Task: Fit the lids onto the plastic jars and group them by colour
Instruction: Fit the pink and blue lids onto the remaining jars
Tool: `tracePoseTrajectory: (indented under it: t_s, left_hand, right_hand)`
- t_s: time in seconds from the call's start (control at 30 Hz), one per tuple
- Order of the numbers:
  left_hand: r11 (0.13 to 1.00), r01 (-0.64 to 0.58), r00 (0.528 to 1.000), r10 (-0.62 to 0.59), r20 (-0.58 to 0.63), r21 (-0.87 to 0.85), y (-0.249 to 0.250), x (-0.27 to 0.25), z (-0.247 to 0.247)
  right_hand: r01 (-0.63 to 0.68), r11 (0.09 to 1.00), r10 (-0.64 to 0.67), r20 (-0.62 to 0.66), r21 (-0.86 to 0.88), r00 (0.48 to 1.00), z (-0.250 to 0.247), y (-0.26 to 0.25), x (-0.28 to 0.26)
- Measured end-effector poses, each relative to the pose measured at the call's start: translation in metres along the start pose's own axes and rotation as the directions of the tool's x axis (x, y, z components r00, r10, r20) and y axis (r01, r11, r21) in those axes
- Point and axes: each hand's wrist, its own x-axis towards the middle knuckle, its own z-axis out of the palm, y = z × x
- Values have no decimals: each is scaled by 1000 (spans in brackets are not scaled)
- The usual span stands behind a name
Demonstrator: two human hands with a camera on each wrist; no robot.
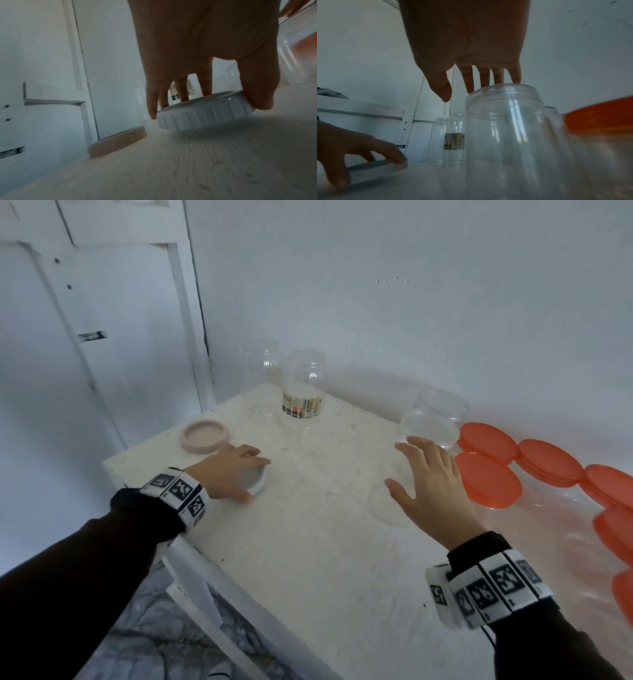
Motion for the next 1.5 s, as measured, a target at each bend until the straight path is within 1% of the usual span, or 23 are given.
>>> tracePoseTrajectory:
  t_s: [0.07, 0.13, 0.2, 0.33, 0.43, 0.53, 0.7, 0.8, 0.9, 1.0, 1.1, 1.2, 1.27, 1.33, 1.4, 1.5]
  left_hand:
    - [995, -96, 991, 96, -92, 11, -4, 4, -3]
    - [986, -165, 970, 165, -177, 16, -10, 8, -11]
    - [974, -228, 946, 225, -235, 16, -18, 12, -23]
    - [956, -289, 909, 259, -326, -45, -46, 16, -52]
    - [948, -315, 889, 278, -364, -47, -71, 22, -65]
    - [939, -343, 872, 306, -382, -31, -93, 31, -71]
    - [903, -428, 842, 386, -376, -32, -117, 44, -79]
    - [871, -486, 824, 428, -371, -74, -124, 50, -82]
    - [832, -540, 800, 462, -383, -125, -128, 55, -85]
    - [796, -579, 783, 483, -392, -176, -130, 61, -87]
    - [763, -604, 774, 491, -400, -232, -131, 64, -86]
    - [733, -619, 770, 495, -402, -283, -131, 67, -84]
    - [718, -636, 759, 517, -397, -282, -128, 68, -84]
    - [708, -651, 748, 536, -391, -274, -126, 69, -85]
    - [692, -667, 734, 545, -405, -276, -124, 69, -86]
    - [658, -698, 704, 560, -437, -281, -119, 71, -88]
  right_hand:
    - [40, 998, -39, -34, 57, 999, -1, -18, 12]
    - [65, 991, -60, -43, 121, 997, 1, -36, 29]
    - [73, 983, -66, -45, 167, 997, 5, -54, 53]
    - [34, 983, -31, -22, 181, 999, 18, -84, 113]
    - [-13, 986, 14, -4, 168, 1000, 30, -97, 158]
    - [-105, 985, 97, 66, 134, 993, 44, -105, 196]
    - [-227, 971, 214, 147, 78, 966, 69, -115, 229]
    - [-280, 958, 270, 150, 52, 951, 74, -116, 232]
    - [-296, 955, 294, 118, 1, 949, 70, -118, 229]
    - [-303, 952, 307, 124, -53, 944, 62, -119, 223]
    - [-319, 944, 328, 138, -79, 935, 57, -119, 213]
    - [-334, 937, 345, 116, -106, 931, 56, -117, 200]
    - [-355, 930, 364, 101, -100, 926, 53, -116, 192]
    - [-368, 924, 378, 112, -102, 919, 47, -116, 183]
    - [-374, 919, 387, 109, -123, 916, 41, -116, 174]
    - [-379, 910, 394, 67, -169, 917, 37, -117, 161]
